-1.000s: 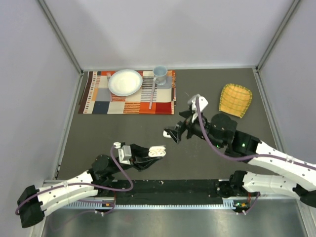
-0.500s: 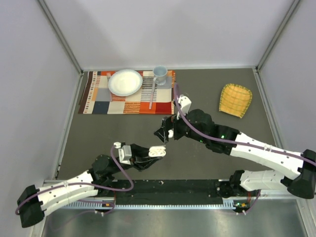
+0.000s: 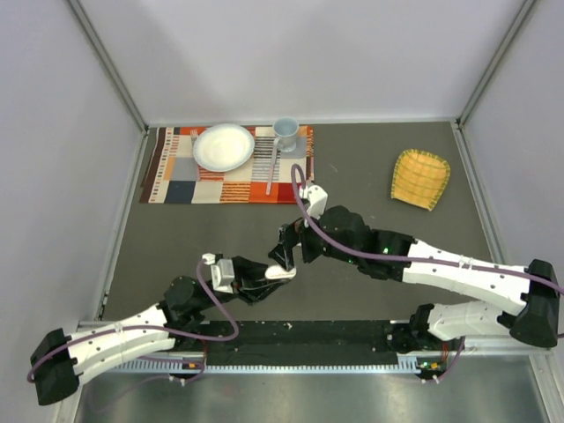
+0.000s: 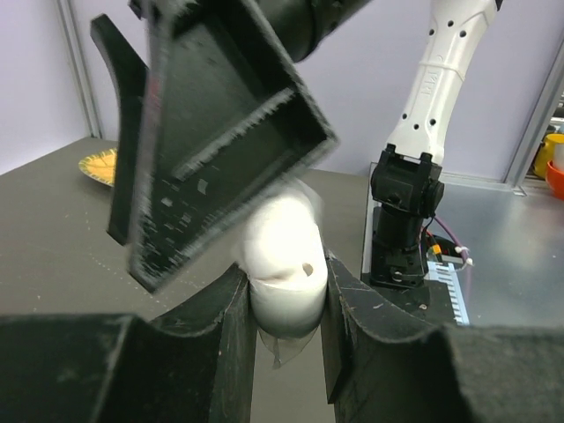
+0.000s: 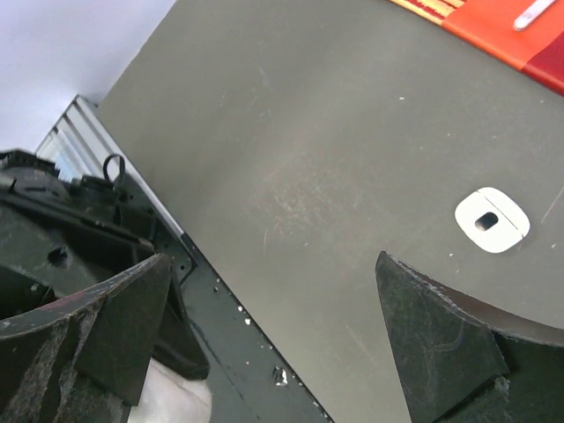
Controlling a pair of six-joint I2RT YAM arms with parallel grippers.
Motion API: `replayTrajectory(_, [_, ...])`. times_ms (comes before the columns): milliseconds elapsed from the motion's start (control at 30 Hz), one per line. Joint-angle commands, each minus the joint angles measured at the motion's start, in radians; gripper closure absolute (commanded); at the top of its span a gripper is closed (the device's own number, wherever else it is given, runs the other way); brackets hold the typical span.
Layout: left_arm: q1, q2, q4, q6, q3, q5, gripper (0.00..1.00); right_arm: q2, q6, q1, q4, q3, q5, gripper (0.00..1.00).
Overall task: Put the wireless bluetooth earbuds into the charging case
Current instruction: Close the charging case with the earbuds, then place the charging case with the earbuds at the center of the board.
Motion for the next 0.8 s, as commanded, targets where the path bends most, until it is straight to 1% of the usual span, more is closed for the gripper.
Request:
replayTrajectory(0, [-0.002, -0.008, 0.068, 0.014, 0.009, -0.045, 1.00, -0.003, -0.053, 0.067, -0.015, 0.003, 0.069, 0.01])
replayTrajectory(67, [-0.002, -0.011, 0.068, 0.019, 0.008, -0.064, 1.00, -0.021, -0.044, 0.103, -0.029, 0.000, 0.147, 0.01])
replayTrajectory(133, [-0.002, -0.018, 0.075, 0.019, 0.006, -0.091, 1.00, -0.030, -0.065, 0.125, 0.006, -0.029, 0.169, 0.01])
replayTrajectory(200, [-0.002, -0.023, 0.094, 0.014, 0.002, -0.108, 1.00, -0.021, -0.068, 0.145, 0.019, -0.039, 0.233, 0.01])
replayTrajectory(333, [-0.002, -0.032, 0.063, 0.002, 0.005, -0.121, 1.00, -0.047, 0.025, 0.147, 0.007, -0.049, 0.399, 0.01])
replayTrajectory(367, [-0.002, -0.038, 0.048, -0.024, 0.009, -0.142, 1.00, -0.059, 0.030, 0.147, 0.007, -0.051, 0.463, 0.01])
replayTrajectory(433, [-0.002, -0.044, -0.004, -0.055, 0.011, -0.160, 1.00, -0.098, 0.038, 0.147, -0.001, -0.051, 0.545, 0.01])
replayTrajectory(467, [-0.002, -0.054, -0.024, -0.107, 0.012, -0.197, 1.00, -0.110, 0.051, 0.142, -0.007, -0.054, 0.613, 0.01])
replayTrajectory(500, [-0.002, -0.055, -0.081, -0.136, 0.017, -0.216, 1.00, -0.137, 0.085, 0.128, -0.028, -0.057, 0.623, 0.01])
replayTrajectory(533, [-0.002, -0.058, -0.108, -0.161, 0.020, -0.234, 1.00, -0.151, 0.113, 0.078, -0.041, -0.062, 0.616, 0.01])
replayTrajectory(567, [-0.002, -0.057, -0.141, -0.216, 0.031, -0.277, 0.99, -0.164, 0.145, 0.043, -0.058, -0.078, 0.556, 0.01])
replayTrajectory(600, [-0.002, -0.054, -0.168, -0.245, 0.037, -0.320, 1.00, -0.177, 0.216, 0.000, -0.084, -0.091, 0.515, 0.01])
replayTrajectory(633, [-0.002, -0.048, -0.240, -0.276, 0.055, -0.349, 1.00, -0.203, 0.251, -0.072, -0.090, -0.108, 0.431, 0.01])
replayTrajectory(667, [-0.002, -0.037, -0.286, -0.341, 0.067, -0.384, 1.00, -0.219, 0.281, -0.111, -0.091, -0.149, 0.393, 0.01])
replayTrajectory(700, [-0.002, -0.032, -0.329, -0.359, 0.083, -0.409, 1.00, -0.231, 0.326, -0.137, -0.093, -0.170, 0.369, 0.01])
replayTrajectory(733, [-0.002, -0.025, -0.378, -0.360, 0.103, -0.406, 1.00, -0.259, 0.340, -0.155, -0.093, -0.189, 0.349, 0.01])
replayTrajectory(767, [-0.002, -0.008, -0.398, -0.398, 0.110, -0.411, 1.00, -0.271, 0.351, -0.182, -0.093, -0.222, 0.321, 0.01])
